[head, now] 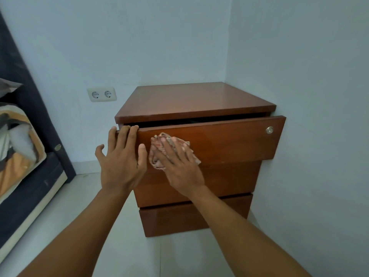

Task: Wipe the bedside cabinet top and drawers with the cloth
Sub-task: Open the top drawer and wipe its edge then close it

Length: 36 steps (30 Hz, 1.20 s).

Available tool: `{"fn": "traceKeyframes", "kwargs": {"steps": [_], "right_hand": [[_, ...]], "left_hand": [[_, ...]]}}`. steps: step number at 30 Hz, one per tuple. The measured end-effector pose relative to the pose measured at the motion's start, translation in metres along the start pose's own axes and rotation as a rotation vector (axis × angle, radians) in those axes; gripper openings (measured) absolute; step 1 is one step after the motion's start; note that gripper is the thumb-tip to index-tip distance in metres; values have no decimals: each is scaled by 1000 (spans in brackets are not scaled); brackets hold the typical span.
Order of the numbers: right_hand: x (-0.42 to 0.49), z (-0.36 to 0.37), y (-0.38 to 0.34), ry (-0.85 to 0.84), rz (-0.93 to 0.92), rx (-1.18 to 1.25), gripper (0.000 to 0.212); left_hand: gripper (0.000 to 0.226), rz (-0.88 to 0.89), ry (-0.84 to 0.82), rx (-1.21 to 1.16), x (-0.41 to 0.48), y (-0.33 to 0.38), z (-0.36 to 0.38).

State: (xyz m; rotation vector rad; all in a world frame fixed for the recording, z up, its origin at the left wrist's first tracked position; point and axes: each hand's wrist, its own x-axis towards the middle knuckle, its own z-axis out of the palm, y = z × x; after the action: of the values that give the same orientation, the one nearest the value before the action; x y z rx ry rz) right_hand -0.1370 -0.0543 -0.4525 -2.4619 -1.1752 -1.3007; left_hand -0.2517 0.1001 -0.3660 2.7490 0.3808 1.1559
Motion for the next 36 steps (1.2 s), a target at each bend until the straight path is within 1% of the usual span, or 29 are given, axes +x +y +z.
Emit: {"fn": "traceKeyframes", "kwargs": {"steps": [2, 7, 11, 15, 17, 18, 20, 22, 23, 24, 26, 28, 32, 34, 36], "right_hand": [[-20, 2, 29, -4, 30, -54, 71], [-83, -10, 129, -61, 303, -80, 71], [-103, -25, 177, -106, 425, -96, 70], [-104, -41, 178, -67, 562, -1, 73], [-100, -49, 166, -19, 646, 121, 78], [-97, -56, 158, 34, 684, 188, 78], [-87, -71, 142, 153, 738, 287, 67], [-75, -90, 125, 177, 715, 327, 46], [-69, -98, 116, 142, 671, 332, 39], [-63, -105, 106, 83, 616, 327, 38], [-53, -115, 87, -51, 532, 277, 54], [-46, -120, 70, -161, 501, 202, 70], [-48, -115, 52, -435, 480, 91, 87], [-47, -111, 49, -497, 482, 80, 91], [-45, -107, 47, -507, 480, 73, 94]], "left_hand": [[63, -10, 12, -9, 0, 1, 0], [62, -25, 19, -15, 0, 3, 6], [62, -34, 21, -19, 0, 4, 6], [63, -22, -3, 6, 0, 3, 6], [64, -18, -24, 34, 0, 0, 7], [65, -18, -36, 49, 0, -2, 8], [67, -13, -64, 76, -1, -5, 8], [70, 0, -96, 95, -2, -7, 6], [72, 4, -110, 97, -3, -6, 3], [74, 2, -121, 91, -6, -5, 1], [77, -25, -124, 59, -20, 0, -3], [77, -59, -148, 53, -40, 1, -3], [80, -69, -278, 142, -55, -11, 8], [80, -57, -295, 169, -52, -15, 13], [80, -51, -290, 178, -49, -17, 17]]}}
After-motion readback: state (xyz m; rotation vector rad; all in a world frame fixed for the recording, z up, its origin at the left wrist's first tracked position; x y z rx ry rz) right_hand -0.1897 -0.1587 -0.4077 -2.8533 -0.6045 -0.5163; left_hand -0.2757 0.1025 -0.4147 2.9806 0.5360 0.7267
